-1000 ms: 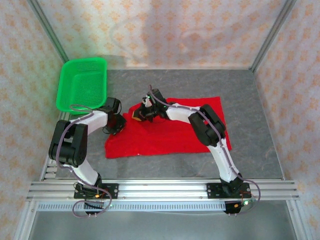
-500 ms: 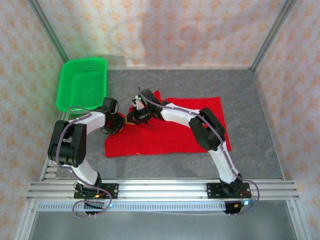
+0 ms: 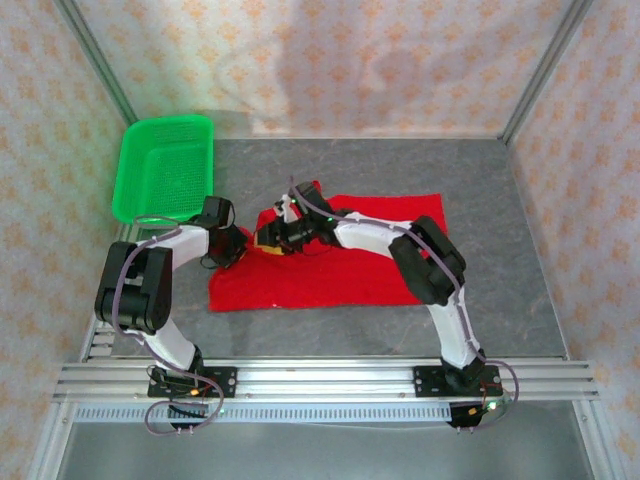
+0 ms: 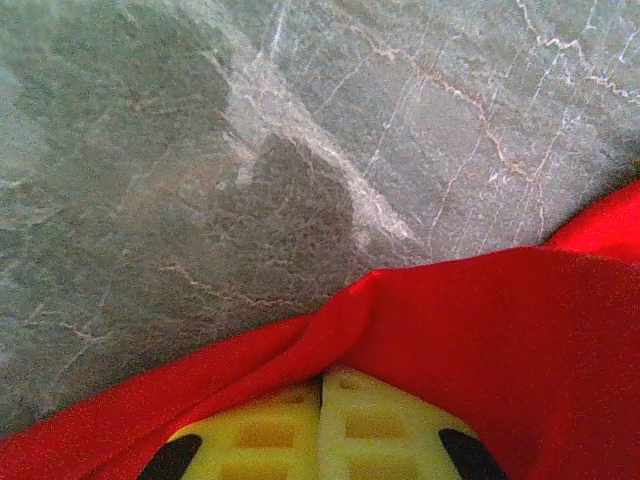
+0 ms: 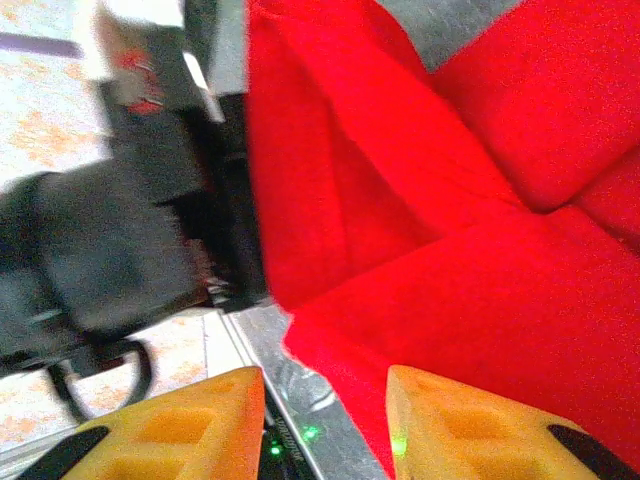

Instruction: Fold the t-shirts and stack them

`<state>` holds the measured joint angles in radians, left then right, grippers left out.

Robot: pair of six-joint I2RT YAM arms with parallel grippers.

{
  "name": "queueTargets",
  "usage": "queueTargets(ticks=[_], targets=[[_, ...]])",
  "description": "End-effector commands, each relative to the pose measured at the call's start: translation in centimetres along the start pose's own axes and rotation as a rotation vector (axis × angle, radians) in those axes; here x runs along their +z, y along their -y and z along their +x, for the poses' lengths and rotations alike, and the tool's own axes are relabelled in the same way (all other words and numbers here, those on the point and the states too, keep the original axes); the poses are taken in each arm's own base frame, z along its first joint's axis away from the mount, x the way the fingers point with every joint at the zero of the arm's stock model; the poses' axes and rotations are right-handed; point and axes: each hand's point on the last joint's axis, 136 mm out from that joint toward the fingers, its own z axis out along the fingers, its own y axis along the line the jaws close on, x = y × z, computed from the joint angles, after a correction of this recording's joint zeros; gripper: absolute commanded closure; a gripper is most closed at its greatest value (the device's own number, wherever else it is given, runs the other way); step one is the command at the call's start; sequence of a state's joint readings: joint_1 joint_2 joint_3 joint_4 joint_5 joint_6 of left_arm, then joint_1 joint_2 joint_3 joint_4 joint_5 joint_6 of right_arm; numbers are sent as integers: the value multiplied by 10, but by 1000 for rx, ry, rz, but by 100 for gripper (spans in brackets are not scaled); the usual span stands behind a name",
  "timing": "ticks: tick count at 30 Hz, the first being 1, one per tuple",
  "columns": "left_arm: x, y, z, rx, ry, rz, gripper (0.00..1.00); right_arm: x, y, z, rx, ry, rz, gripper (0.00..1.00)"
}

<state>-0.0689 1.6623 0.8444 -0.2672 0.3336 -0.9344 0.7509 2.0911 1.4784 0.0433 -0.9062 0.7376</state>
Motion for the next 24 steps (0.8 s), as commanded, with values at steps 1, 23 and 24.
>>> queueTargets(ticks=[1,23,24], targets=[[16,-60,19,-29,-53,-193,97,-29,-22,-32,-60,133,36,62],[20,-66,21,-29,-58,-207,98,30,38,-27,39,-2,200,62],[20,-67,21,-30,-58,-208,98,32,40,-26,41,-8,205,62]])
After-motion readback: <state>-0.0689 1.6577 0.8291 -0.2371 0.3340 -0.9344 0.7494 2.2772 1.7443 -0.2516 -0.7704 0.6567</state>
